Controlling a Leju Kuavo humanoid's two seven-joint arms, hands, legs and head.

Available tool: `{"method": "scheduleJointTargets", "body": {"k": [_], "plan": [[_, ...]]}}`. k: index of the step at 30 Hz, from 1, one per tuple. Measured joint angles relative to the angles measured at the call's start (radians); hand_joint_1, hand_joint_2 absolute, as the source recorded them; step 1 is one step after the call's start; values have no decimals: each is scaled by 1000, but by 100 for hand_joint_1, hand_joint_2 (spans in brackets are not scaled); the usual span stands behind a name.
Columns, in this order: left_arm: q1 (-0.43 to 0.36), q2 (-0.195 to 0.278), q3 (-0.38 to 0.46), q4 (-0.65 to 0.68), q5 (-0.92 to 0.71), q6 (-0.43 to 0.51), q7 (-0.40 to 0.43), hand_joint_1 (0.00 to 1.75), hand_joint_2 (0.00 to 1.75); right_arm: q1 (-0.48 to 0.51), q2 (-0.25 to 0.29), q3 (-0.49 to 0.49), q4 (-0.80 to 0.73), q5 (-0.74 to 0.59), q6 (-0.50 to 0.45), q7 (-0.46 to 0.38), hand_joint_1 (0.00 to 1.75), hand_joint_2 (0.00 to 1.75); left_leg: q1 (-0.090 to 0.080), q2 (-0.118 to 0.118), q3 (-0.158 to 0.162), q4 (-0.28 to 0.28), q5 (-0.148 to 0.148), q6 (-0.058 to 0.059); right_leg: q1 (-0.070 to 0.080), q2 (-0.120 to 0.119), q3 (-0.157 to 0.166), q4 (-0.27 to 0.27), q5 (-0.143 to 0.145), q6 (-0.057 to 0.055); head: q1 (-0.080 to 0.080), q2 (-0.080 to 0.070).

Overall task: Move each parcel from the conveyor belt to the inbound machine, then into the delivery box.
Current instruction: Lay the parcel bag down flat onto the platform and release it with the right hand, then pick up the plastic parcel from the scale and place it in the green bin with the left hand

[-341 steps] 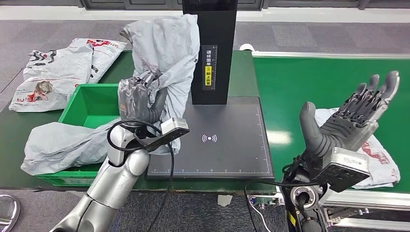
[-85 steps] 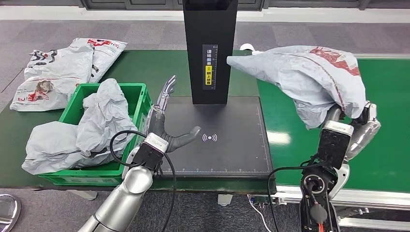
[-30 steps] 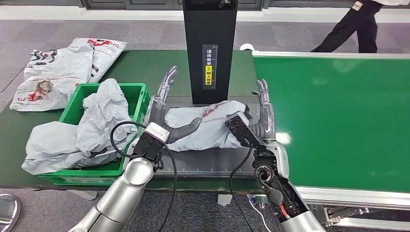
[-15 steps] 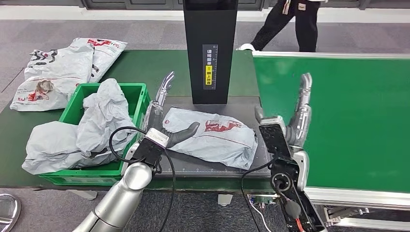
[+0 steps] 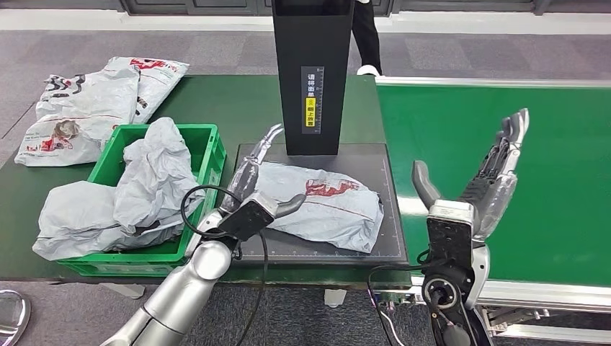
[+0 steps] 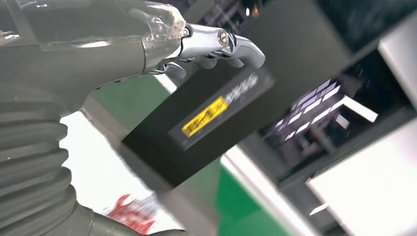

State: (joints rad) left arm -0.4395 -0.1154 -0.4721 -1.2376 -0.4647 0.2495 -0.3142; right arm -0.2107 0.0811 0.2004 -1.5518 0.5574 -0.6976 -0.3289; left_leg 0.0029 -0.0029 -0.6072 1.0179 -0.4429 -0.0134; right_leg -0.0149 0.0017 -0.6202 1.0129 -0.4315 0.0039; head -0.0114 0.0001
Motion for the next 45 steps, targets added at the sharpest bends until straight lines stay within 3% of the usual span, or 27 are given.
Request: {"method": "scheduleJointTargets", "body": {"k": [6,15,28,38,42,45], "plan": [[-46,-22,-1,155,-48,-41,-6,0,175,-2,1,0,-23,6,2,-1,0,175,0,0,0,0,0,0,0,0,0,0,0,0,0,0],[-93,-50,-2,286,-83,-60,9,0,175,-16,4,0,-31,9,14,-1,0,175,0,0,0,0,0,0,0,0,0,0,0,0,0,0],[-217,-128,-4,698,-177,-54,67,0,175,-108,47,6,-27,11,47,15,0,175,0,0,0,0,1,0,0,0,0,0,1,1,0,0],[-241,-130,-4,811,-197,-59,100,2,175,-127,66,7,-24,15,58,25,0,175,0,-1,-1,0,1,0,0,0,0,0,1,1,0,0],[-246,-130,-4,832,-235,-51,126,171,175,-127,72,7,-24,21,65,26,0,175,0,-1,-1,0,1,0,0,0,1,0,1,1,0,0],[-252,-128,-4,845,-269,-45,151,175,175,-128,75,7,-24,23,70,27,0,175,0,-1,0,0,1,0,0,0,1,0,1,1,0,0]]}}
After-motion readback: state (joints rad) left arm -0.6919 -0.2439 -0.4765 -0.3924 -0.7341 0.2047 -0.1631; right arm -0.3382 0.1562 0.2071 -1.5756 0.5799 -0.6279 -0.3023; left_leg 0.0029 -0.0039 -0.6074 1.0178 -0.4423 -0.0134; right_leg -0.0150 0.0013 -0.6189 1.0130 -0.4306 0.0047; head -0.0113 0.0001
